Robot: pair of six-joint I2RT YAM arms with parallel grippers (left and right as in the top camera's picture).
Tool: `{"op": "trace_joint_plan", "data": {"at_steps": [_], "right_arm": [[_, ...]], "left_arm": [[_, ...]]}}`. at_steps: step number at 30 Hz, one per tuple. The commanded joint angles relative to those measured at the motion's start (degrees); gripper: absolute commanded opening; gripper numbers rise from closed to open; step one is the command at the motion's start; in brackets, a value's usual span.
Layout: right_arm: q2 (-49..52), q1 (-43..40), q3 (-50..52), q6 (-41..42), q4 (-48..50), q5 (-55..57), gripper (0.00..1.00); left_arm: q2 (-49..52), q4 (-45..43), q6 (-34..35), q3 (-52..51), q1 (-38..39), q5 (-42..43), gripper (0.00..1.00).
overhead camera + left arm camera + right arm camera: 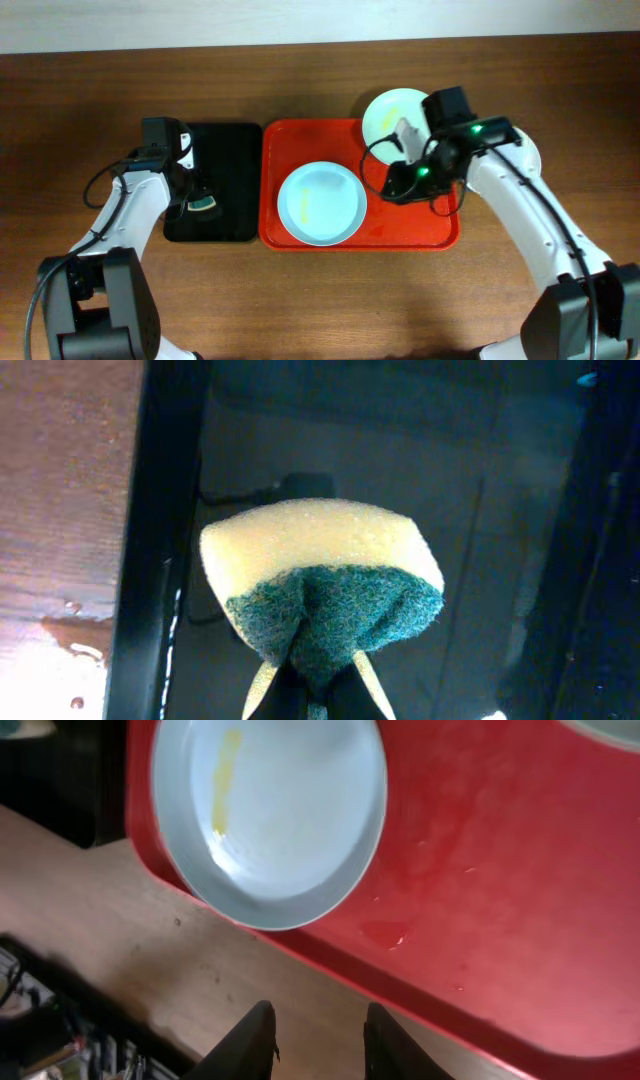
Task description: Clean dirty plates on tray and stack at the side
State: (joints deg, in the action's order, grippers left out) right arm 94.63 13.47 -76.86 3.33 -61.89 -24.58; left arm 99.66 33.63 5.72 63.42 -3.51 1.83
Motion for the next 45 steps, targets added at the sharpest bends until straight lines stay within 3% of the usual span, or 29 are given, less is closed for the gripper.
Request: {"op": "trace_joint_plan", "data": {"at_steps": [1, 12, 22, 42, 45], "right_arm": [[0.6, 2.3, 2.8, 9.7, 2.4, 7.3, 0.31], [0.7, 6.4, 6.2, 16.7, 8.0, 14.6, 0.36], [2.8, 7.7, 6.3, 20.2, 8.9, 16.9, 0.41], [12.0, 11.9, 6.6, 25.3, 14.6, 17.2, 0.39], [13.6, 12.0, 6.6, 26.1, 16.5, 17.6, 0.3]], "left_arm": [[-0.3, -0.4, -2.2, -0.5, 0.1, 5.2, 0.0], [-0.2, -0.2, -3.8, -0.5, 3.2, 7.3, 0.0], [2.6, -0.2, -3.8, -0.5, 5.2, 3.3, 0.0], [5.6, -1.5, -3.8, -0.5, 5.3, -0.7, 0.0], [5.6, -1.5, -3.8, -0.5, 5.3, -0.7, 0.0]]}}
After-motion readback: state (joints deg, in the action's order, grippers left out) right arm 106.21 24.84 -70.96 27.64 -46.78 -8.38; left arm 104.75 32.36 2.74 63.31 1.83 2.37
